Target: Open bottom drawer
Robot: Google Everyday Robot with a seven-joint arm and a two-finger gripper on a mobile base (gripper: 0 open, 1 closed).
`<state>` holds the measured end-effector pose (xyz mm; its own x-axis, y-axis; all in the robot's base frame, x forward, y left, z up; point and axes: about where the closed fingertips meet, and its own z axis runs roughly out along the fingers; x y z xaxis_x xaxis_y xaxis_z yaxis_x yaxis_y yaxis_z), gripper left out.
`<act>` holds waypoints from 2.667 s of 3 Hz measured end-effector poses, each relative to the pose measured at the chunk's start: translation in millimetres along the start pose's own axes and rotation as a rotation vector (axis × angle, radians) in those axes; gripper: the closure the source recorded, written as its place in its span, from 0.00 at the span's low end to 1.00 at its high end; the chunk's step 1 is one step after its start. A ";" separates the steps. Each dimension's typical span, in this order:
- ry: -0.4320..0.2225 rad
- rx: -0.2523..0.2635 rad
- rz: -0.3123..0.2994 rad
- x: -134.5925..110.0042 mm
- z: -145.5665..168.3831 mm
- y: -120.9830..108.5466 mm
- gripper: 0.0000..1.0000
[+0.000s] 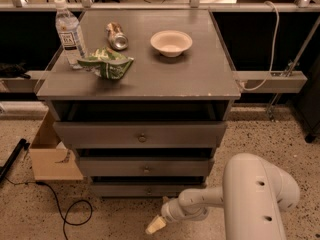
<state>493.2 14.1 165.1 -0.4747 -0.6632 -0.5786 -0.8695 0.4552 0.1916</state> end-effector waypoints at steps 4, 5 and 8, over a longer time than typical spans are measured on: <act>0.015 0.105 -0.031 -17.8 -65.6 19.7 0.00; 0.029 0.113 -0.048 -12.5 -73.1 28.3 0.00; 0.055 0.170 -0.067 -8.0 -40.2 31.2 0.00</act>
Offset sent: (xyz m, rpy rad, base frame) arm 0.0215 -0.0308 -0.0098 -0.0883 0.0396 -0.0248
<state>464.4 9.8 207.6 -0.4273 -0.7250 -0.5402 -0.8660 0.4999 0.0142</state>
